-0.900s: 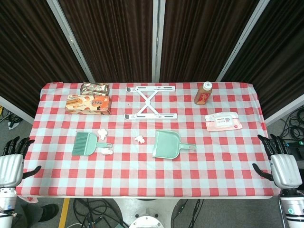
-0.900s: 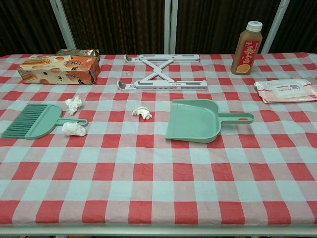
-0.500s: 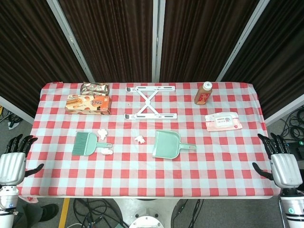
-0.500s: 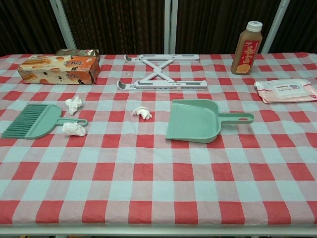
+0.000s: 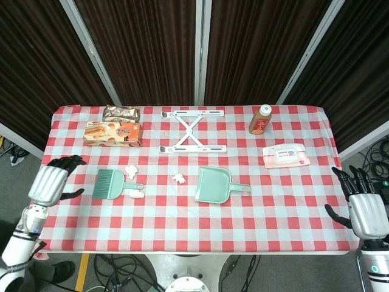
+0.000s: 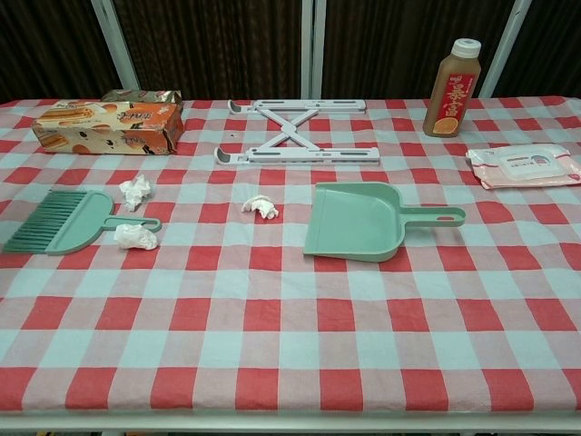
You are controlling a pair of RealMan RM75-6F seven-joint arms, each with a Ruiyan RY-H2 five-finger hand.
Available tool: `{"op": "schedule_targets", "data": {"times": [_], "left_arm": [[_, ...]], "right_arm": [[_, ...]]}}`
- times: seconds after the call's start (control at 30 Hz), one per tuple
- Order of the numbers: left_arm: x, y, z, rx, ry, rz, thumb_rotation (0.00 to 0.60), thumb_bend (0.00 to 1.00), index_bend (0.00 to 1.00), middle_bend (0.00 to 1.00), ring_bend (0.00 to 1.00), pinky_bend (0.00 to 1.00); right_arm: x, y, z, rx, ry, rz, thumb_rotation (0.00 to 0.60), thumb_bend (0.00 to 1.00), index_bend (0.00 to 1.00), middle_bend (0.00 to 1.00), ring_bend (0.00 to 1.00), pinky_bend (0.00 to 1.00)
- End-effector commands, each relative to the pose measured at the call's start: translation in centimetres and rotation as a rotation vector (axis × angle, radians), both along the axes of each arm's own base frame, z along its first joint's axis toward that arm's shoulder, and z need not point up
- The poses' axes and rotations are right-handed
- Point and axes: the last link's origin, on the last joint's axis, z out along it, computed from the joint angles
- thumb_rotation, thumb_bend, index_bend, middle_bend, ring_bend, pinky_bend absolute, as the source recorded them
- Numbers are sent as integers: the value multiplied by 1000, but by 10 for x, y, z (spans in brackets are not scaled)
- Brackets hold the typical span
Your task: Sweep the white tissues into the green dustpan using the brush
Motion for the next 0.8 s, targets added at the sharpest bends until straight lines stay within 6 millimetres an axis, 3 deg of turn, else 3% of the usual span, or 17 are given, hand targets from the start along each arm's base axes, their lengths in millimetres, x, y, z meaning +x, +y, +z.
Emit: {"op": "schedule_targets", "data": {"times": [0.03,0.1,0.33,0.8], "left_arm": [[20,38,-20,-77,16,-29,600,155,442,389,584,768],[27,50,-30,-106,23,-33,600,182,463,420,646,848],[44,72,-71,-174,95,-49,600,195,511,503,778,938],[39,60,-127,-206,272,-70,600,196,511,506,794,942]], "right_arm": [[0,1,0,1,0,1,600,142,75,181,0,60],[-1,2,0,0,1,-1,600,142,75,181,0,60],[-5,4,2,-3,2,-20,600,141,75,182,0,69],[-7,4,-1,15,0,-41,600,141,75,184,0,86]]}}
